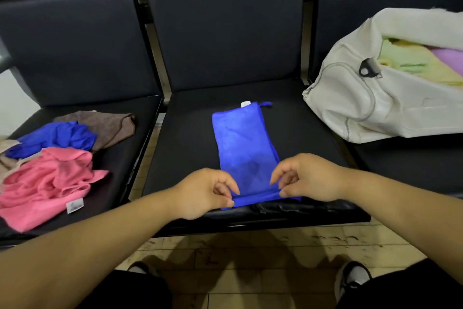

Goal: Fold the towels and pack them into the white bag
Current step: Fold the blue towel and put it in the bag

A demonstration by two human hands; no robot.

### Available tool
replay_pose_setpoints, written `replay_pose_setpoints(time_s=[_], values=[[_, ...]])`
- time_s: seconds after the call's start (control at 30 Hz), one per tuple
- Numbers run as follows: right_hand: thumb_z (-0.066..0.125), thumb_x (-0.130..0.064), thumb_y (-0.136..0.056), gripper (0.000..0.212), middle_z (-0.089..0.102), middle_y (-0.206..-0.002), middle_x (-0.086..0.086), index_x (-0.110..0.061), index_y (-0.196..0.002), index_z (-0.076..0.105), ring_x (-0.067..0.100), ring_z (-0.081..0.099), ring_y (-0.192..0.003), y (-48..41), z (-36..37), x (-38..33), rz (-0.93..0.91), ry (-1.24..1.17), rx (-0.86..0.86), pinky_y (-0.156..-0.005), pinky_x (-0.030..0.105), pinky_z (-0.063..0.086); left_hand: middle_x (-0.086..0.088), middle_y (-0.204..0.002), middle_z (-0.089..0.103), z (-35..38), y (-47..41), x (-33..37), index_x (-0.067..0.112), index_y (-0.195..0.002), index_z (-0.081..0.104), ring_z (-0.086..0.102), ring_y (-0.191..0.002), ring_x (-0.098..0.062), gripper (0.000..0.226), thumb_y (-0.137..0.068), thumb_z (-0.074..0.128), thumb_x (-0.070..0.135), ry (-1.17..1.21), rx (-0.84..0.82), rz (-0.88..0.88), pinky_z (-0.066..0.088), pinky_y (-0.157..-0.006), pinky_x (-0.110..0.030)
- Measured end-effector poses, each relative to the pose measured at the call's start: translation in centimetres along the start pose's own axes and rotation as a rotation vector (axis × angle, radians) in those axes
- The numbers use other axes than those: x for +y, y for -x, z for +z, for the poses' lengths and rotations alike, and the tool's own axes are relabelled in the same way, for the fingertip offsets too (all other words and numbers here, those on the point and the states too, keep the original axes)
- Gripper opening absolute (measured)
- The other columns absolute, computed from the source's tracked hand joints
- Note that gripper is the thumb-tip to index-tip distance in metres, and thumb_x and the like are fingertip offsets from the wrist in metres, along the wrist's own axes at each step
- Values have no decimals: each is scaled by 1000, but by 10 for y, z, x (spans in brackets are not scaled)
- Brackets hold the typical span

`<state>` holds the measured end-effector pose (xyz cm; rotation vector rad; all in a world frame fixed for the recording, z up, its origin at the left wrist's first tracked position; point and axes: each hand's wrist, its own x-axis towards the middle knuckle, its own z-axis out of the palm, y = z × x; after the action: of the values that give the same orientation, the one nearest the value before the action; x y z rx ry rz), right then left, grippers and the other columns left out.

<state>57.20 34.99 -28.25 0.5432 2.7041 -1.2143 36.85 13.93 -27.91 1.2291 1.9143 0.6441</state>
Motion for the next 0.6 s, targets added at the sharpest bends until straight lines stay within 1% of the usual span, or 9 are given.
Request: replay_pose_setpoints(time_s=[0.03, 0.1, 0.17, 0.23, 0.27, 0.37, 0.43, 0.53, 0.6], values=[[84, -15, -80, 22, 76, -87, -4, -30, -94, 75, 11, 73, -82, 0, -6, -5, 18, -46, -46, -81, 24, 55, -3, -88, 77, -7, 2, 3, 21, -97, 75, 72, -79, -11, 20, -83, 81, 7, 27, -24, 3, 56, -82, -24], [85, -13, -79, 20, 78, -88, 2, -26, -93, 78, 15, 73, -80, -1, -17, -15, 27, -118, -84, -78, 24, 55, -5, -87, 77, -22, 4, 10, 17, -95, 78, 71, -80, -10, 19, -82, 82, 4, 72, -1, 25, 57, -81, -22], [84, -10, -80, 16, 77, -84, 7, -22, -90, 79, 13, 67, -71, -4, -26, -23, 36, -191, -53, -69, 21, 52, -4, -86, 78, -36, 2, 18, 15, -92, 79, 71, -79, -7, 17, -82, 81, 2, 86, 63, 39, 55, -77, -17], [83, -8, -81, 14, 75, -78, 9, -20, -88, 80, 9, 61, -67, -13, -35, -28, 48, -232, 17, -65, 18, 48, -1, -86, 78, -47, -6, 24, 18, -90, 80, 71, -79, -5, 16, -82, 81, 4, 66, 115, 43, 54, -76, -15], [82, -8, -81, 14, 74, -75, 8, -21, -87, 81, 7, 61, -65, -18, -40, -29, 51, -225, 54, -64, 16, 47, 1, -86, 78, -52, -11, 26, 19, -90, 81, 72, -81, -5, 16, -83, 81, 5, 49, 134, 38, 53, -77, -14], [80, -9, -83, 14, 72, -66, -4, -22, -86, 81, -1, 60, -60, -38, -53, -31, 70, -189, 128, -61, 10, 44, 5, -85, 78, -67, -32, 26, 24, -88, 81, 72, -82, -2, 17, -84, 81, 8, 34, 178, 26, 51, -77, -13], [80, -10, -83, 13, 74, -69, -7, -23, -85, 81, 0, 64, -65, -53, -60, -30, 91, -174, 176, -66, 12, 47, 6, -84, 78, -76, -50, 26, 27, -86, 80, 72, -82, -3, 18, -84, 80, 8, 25, 205, 23, 54, -80, -18], [79, -11, -83, 14, 77, -78, -9, -24, -84, 82, 9, 71, -81, -80, -69, -23, 120, -163, 233, -80, 25, 55, 9, -79, 77, -91, -80, 24, 28, -83, 80, 72, -80, -3, 19, -85, 80, 9, 21, 234, 17, 54, -82, -23], [78, -10, -83, 15, 77, -79, -9, -25, -81, 81, 12, 72, -85, -98, -77, -18, 130, -165, 260, -85, 30, 56, 11, -80, 76, -99, -99, 21, 28, -84, 79, 71, -82, -3, 18, -86, 79, 10, 32, 246, 4, 53, -83, -24]])
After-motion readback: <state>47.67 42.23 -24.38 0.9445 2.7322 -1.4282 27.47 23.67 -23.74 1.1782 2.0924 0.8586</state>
